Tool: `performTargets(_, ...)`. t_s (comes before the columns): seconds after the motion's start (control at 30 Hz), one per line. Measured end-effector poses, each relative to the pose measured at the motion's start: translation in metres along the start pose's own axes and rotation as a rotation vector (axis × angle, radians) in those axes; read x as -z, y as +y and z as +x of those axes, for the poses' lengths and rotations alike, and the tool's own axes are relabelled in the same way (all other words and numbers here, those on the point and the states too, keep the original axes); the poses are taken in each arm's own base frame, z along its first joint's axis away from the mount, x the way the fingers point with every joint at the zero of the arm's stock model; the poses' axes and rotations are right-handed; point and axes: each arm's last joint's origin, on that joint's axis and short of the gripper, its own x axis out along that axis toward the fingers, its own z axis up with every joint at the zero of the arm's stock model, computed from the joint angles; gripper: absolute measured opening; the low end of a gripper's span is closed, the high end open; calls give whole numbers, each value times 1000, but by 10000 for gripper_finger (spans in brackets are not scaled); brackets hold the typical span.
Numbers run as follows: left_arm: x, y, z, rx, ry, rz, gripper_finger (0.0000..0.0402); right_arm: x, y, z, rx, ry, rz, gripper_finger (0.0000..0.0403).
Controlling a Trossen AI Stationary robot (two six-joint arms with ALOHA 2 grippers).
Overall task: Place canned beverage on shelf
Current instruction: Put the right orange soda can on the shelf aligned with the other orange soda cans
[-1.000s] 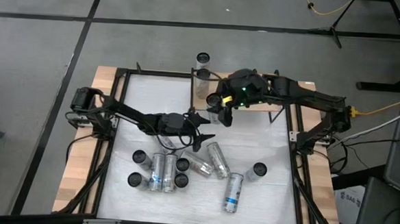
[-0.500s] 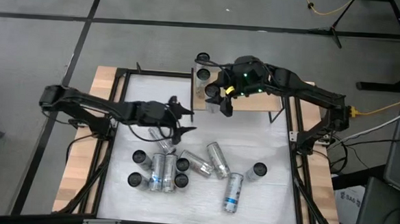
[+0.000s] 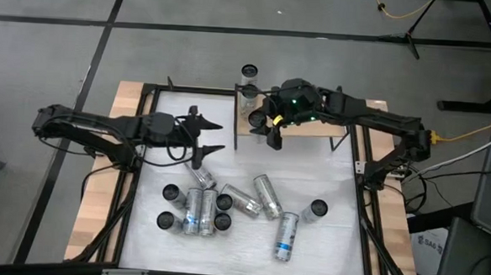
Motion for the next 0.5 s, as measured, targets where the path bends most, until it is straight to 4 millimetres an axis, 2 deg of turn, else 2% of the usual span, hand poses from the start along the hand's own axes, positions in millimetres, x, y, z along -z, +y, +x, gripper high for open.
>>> performTargets(0.33, 1, 0, 0, 0, 8, 2, 283, 18, -30, 15, -83, -94, 32, 244)
performTargets(0.5, 1, 0, 0, 0, 6, 1, 283, 26, -35, 21, -80, -108, 36, 244)
